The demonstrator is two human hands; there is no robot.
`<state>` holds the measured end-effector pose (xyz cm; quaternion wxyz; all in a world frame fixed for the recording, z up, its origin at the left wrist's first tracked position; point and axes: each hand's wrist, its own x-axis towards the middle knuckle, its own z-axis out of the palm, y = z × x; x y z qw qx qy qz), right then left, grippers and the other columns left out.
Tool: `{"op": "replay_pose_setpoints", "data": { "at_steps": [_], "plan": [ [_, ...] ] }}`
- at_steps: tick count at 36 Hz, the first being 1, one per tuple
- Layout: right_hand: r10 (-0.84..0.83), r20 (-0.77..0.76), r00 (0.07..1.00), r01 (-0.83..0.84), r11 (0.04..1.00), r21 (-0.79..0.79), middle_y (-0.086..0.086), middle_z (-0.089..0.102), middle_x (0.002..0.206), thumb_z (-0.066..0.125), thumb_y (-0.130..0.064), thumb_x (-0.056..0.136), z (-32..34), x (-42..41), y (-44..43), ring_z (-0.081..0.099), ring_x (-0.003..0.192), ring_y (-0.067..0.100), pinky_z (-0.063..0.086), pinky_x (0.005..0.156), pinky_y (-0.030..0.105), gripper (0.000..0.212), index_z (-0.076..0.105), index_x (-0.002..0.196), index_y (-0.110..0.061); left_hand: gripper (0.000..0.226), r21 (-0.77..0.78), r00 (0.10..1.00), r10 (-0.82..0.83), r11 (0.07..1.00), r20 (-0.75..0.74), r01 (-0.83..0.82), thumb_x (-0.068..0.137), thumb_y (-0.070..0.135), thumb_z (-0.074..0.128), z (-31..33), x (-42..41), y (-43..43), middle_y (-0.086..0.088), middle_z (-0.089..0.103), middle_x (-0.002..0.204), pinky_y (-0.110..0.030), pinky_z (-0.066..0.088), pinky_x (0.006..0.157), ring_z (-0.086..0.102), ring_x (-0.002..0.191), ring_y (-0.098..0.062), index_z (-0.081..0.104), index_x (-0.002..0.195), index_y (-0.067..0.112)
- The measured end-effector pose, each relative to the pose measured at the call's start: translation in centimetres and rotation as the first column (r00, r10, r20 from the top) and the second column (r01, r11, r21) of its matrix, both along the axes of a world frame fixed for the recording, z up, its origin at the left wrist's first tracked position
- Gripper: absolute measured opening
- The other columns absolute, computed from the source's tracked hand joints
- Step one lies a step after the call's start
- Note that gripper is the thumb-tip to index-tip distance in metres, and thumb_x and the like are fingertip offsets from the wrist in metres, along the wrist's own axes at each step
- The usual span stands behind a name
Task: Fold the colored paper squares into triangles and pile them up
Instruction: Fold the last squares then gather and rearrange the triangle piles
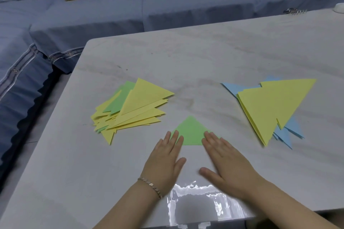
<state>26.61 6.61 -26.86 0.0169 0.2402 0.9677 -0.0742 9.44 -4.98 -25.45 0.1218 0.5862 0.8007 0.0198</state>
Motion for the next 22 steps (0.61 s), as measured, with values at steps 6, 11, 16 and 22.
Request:
{"op": "replay_pose_setpoints", "data": {
  "at_steps": [6,11,16,22],
  "plan": [
    [-0.046,-0.002,0.999,0.046,0.998,0.038,0.008,0.028,0.15,0.022,-0.061,0.094,-0.1,2.7,1.4,0.018,0.139,0.014,0.017,0.107,0.035,0.073,0.033,0.141,-0.006,0.055,-0.089,0.999,0.015,0.996,-0.048,-0.02,0.096,0.049,0.004,-0.5,1.7,0.4,-0.004,0.046,0.14,-0.041,0.026,0.104,0.045,0.126,-0.032,0.037,0.135,0.028],
    [-0.053,-0.012,0.999,0.053,0.997,0.052,0.009,0.03,0.149,0.02,-0.059,0.095,-0.3,2.5,1.1,0.02,0.139,0.014,0.017,0.108,0.036,0.072,0.036,0.14,-0.005,0.061,-0.117,0.993,-0.118,0.987,-0.032,0.113,0.097,0.043,0.004,-0.5,4.5,2.2,0.007,0.05,0.137,-0.038,0.026,0.099,0.047,0.127,-0.021,0.05,0.131,0.021],
    [-0.05,-0.021,0.999,0.051,0.995,0.08,0.009,0.032,0.148,0.018,-0.058,0.096,-0.5,2.5,1.3,0.021,0.138,0.014,0.018,0.107,0.036,0.072,0.037,0.14,-0.005,0.06,-0.103,0.994,-0.107,0.989,-0.018,0.105,0.097,0.044,0.005,-0.5,4.3,2.1,0.011,0.049,0.137,-0.036,0.025,0.1,0.046,0.128,-0.015,0.051,0.13,0.025],
    [-0.052,-0.038,0.998,0.055,0.995,0.084,0.009,0.035,0.147,0.016,-0.058,0.095,-0.5,2.5,1.3,0.023,0.137,0.015,0.019,0.106,0.037,0.072,0.038,0.138,-0.005,0.06,-0.097,0.998,-0.008,0.995,0.066,0.014,0.097,0.047,0.002,0.2,2.2,-0.4,0.015,0.046,0.137,-0.033,0.025,0.1,0.049,0.125,-0.011,0.049,0.13,0.027]
  ]
}}
